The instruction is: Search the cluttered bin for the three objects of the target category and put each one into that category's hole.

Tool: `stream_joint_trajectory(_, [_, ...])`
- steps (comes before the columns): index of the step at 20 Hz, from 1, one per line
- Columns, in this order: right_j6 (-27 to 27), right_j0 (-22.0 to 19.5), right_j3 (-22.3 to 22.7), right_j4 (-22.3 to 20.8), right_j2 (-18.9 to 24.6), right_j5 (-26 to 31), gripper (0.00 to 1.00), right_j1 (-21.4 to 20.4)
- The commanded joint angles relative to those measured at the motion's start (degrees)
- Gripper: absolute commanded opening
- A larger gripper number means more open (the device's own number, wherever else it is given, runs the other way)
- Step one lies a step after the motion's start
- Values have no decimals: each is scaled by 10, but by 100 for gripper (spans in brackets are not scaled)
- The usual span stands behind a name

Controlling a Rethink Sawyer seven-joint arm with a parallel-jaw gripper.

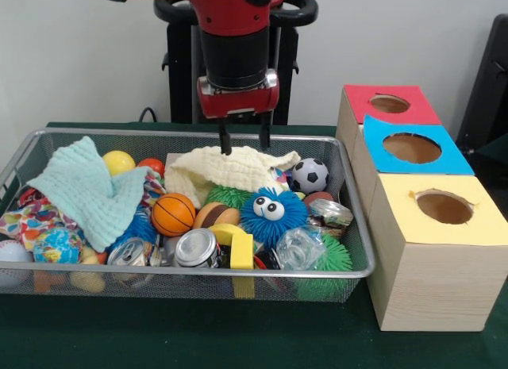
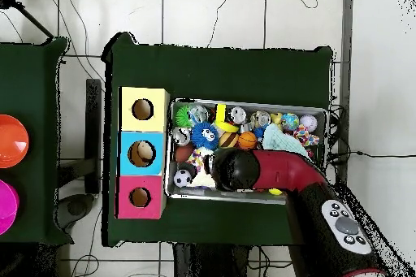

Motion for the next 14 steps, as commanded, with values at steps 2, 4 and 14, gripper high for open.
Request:
stream_joint_trajectory(2, [-79, -35, -21, -42, 35, 49, 100, 5])
stream_joint_trajectory(4, [-82, -39, -23, -46, 38, 54, 100, 5])
stream_joint_trajectory(14, [-28, -30, -4, -66, 29, -2, 100, 31])
